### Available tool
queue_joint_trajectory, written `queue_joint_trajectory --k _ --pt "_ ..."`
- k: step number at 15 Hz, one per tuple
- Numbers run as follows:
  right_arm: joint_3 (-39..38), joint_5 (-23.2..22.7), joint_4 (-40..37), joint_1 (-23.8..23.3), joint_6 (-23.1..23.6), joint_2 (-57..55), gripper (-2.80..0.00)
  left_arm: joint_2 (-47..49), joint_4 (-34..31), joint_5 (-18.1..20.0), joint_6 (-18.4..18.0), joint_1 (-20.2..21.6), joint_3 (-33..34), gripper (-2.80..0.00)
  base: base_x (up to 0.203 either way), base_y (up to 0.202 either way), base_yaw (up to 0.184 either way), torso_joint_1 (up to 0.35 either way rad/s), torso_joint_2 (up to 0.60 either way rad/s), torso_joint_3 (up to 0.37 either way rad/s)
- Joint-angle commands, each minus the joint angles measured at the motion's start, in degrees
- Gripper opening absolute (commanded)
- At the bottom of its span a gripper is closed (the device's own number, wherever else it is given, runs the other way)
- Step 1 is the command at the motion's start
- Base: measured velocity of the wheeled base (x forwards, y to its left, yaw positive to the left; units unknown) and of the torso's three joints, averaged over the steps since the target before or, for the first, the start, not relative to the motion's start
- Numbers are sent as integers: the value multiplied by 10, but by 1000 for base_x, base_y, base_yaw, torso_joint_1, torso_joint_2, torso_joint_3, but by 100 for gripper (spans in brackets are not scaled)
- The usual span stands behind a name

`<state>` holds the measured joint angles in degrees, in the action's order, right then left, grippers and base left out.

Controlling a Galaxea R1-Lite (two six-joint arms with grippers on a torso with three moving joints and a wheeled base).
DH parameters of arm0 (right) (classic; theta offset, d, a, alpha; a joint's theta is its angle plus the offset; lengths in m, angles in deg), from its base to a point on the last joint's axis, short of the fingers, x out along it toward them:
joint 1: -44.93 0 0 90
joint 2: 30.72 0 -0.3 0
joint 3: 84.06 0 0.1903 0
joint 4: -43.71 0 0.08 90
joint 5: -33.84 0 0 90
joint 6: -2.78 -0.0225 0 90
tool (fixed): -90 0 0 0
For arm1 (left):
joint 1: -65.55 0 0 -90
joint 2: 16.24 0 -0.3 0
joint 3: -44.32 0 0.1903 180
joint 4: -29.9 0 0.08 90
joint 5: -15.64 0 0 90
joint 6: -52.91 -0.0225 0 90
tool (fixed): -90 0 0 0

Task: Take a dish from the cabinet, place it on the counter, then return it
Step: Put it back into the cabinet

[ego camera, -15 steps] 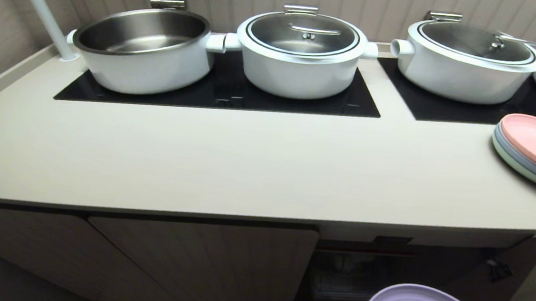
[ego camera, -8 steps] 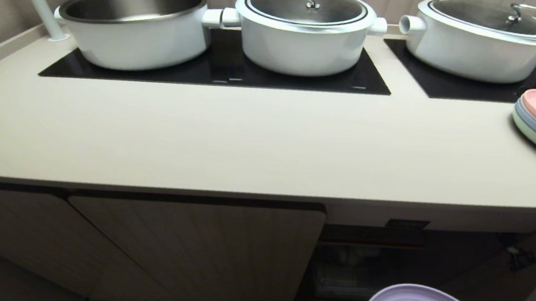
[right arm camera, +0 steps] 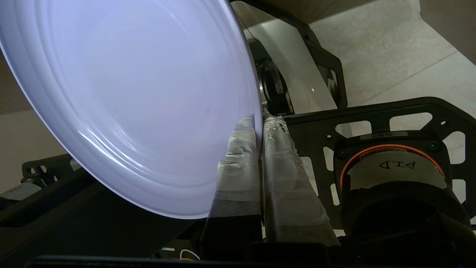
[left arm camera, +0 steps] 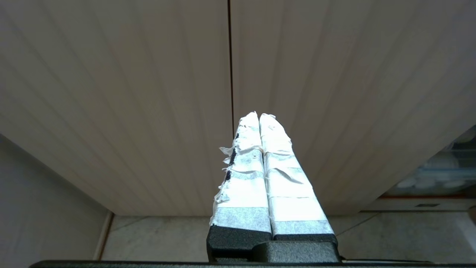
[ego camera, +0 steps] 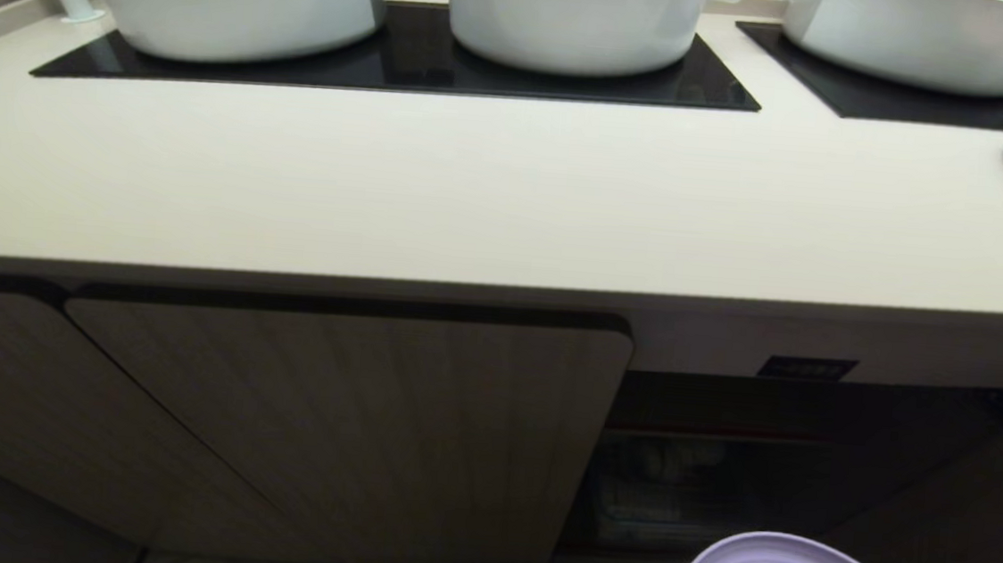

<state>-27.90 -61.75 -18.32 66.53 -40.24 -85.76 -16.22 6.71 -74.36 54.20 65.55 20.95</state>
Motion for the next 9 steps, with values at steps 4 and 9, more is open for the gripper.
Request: queue_joint_trajectory --k 4,9 --pt "-1 -1 -2 0 -2 0 -280 0 0 0 0 0 0 -280 0 0 0 -205 488 285" --pt "-1 -1 -2 0 -3 -1 -280 0 0 0 0 0 0 -280 0 0 0 -185 467 289"
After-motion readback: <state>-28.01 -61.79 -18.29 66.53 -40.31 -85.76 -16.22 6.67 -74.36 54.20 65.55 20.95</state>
